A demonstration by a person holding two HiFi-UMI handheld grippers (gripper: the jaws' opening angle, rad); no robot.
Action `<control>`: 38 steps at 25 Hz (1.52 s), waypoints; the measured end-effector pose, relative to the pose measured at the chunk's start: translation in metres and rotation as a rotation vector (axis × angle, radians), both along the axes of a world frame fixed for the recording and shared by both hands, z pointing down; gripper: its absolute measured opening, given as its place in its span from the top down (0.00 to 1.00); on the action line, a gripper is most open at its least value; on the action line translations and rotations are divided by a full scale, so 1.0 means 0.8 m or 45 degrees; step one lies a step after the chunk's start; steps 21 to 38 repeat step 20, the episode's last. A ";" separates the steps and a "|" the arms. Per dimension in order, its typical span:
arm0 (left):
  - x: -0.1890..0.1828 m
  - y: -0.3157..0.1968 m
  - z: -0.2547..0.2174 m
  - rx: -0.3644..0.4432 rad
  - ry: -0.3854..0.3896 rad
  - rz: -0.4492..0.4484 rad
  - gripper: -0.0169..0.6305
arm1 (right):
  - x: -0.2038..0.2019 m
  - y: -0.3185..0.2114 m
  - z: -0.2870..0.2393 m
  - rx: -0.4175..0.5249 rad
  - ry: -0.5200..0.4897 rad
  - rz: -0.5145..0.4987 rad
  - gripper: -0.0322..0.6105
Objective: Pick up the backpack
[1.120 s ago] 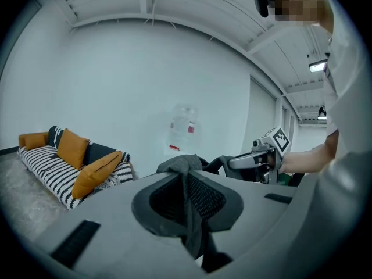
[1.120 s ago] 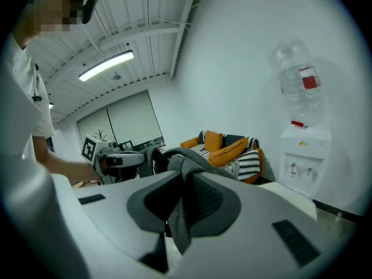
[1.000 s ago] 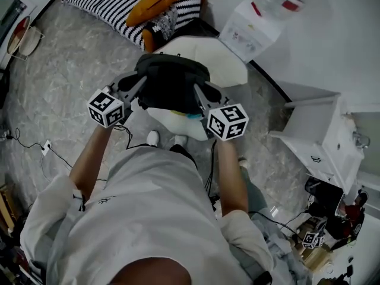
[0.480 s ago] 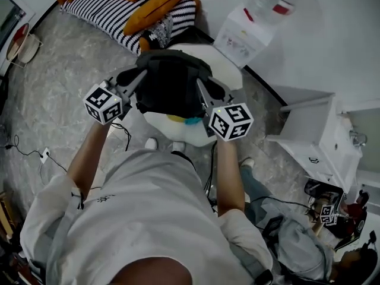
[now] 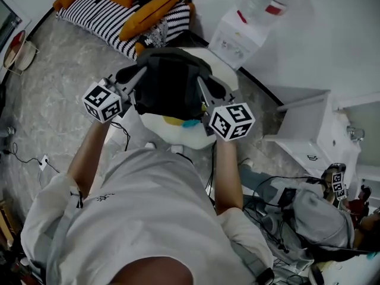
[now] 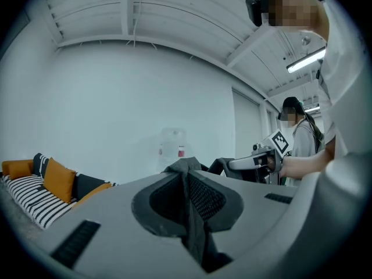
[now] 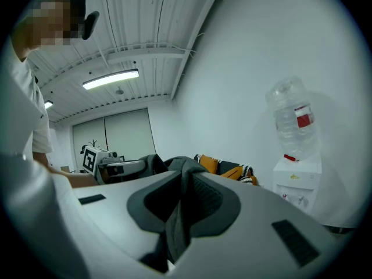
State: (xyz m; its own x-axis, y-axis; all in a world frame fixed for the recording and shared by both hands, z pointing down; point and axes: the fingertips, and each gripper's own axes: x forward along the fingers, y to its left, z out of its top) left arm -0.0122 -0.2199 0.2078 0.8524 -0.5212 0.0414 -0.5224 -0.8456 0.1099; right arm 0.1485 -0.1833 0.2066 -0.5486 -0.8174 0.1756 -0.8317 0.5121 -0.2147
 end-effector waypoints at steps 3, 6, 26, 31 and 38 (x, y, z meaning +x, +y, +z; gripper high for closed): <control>-0.007 0.008 -0.011 0.013 0.020 0.014 0.92 | -0.008 0.012 -0.013 0.018 0.000 0.017 0.88; -0.030 0.028 -0.030 0.037 0.046 0.028 0.92 | -0.031 0.034 -0.034 0.046 0.015 0.027 0.88; 0.037 -0.023 -0.009 0.014 0.024 0.025 0.92 | 0.038 -0.022 -0.010 0.034 -0.014 0.014 0.88; 0.037 -0.023 -0.009 0.014 0.024 0.025 0.92 | 0.038 -0.022 -0.010 0.034 -0.014 0.014 0.88; 0.037 -0.023 -0.009 0.014 0.024 0.025 0.92 | 0.038 -0.022 -0.010 0.034 -0.014 0.014 0.88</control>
